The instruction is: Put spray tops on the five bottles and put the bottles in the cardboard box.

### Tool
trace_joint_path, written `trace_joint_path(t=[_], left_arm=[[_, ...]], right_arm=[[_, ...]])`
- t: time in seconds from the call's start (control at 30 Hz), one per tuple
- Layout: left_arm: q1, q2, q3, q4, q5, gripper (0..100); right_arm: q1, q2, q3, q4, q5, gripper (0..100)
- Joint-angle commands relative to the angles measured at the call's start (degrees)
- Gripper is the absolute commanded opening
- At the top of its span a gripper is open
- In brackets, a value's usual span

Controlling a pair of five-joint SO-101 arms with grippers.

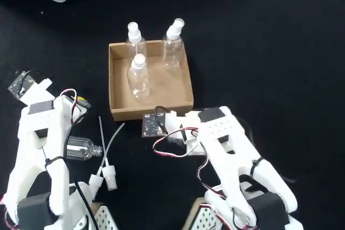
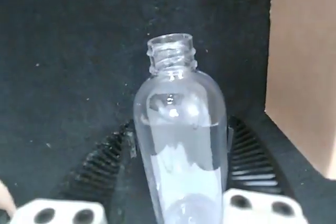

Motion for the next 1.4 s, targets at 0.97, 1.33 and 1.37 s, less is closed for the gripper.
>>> trace_joint_path(t=[0.97, 1.33, 1.37], left_arm=[[-3.2, -0.9, -2.3, 0.8, 0.2, 27], [-3.2, -0.9, -10.6, 14.4, 0.1, 27], [-3.2, -0.9, -10.7, 14.6, 0.1, 27]], right_arm=[[-1.1, -5.5, -8.8, 16.9, -13.9, 8.1], [-8.6, -21.7, -10.9, 24.5, -27.6, 8.1], [-9.8, -22.5, -11.2, 25.2, -29.0, 8.1]])
